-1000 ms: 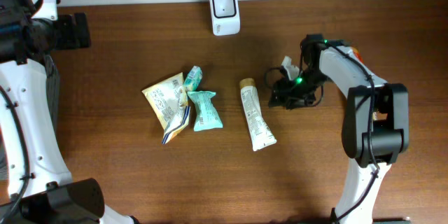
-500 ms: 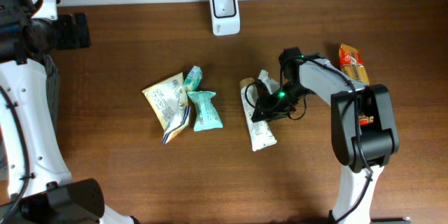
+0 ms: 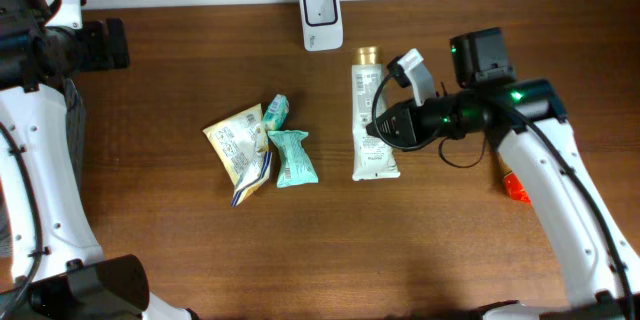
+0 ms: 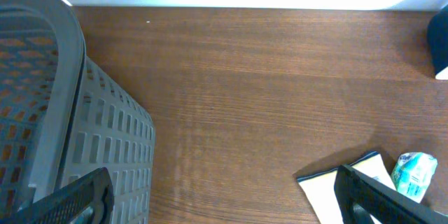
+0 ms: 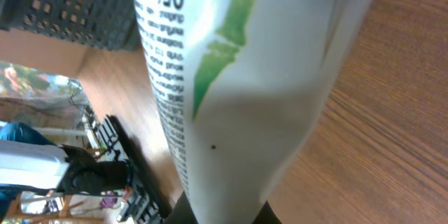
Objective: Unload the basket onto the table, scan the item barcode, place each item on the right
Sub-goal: 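Lift the white-green tube and carry it toward the scanner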
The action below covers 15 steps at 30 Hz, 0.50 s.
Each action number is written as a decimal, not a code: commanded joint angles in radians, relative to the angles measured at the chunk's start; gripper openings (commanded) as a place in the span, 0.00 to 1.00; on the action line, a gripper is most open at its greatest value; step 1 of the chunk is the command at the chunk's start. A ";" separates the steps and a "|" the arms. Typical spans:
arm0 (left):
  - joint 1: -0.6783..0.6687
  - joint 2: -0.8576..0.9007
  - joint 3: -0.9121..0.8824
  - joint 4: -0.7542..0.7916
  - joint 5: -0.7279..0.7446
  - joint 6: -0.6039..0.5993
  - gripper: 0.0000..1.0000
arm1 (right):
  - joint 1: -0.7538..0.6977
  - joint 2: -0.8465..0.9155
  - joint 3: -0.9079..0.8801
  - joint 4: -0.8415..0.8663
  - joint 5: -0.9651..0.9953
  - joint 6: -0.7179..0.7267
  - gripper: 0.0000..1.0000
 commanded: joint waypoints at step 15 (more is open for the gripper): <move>0.002 0.001 -0.001 0.001 0.007 0.016 0.99 | 0.285 1.022 1.065 0.472 1.612 -0.435 0.04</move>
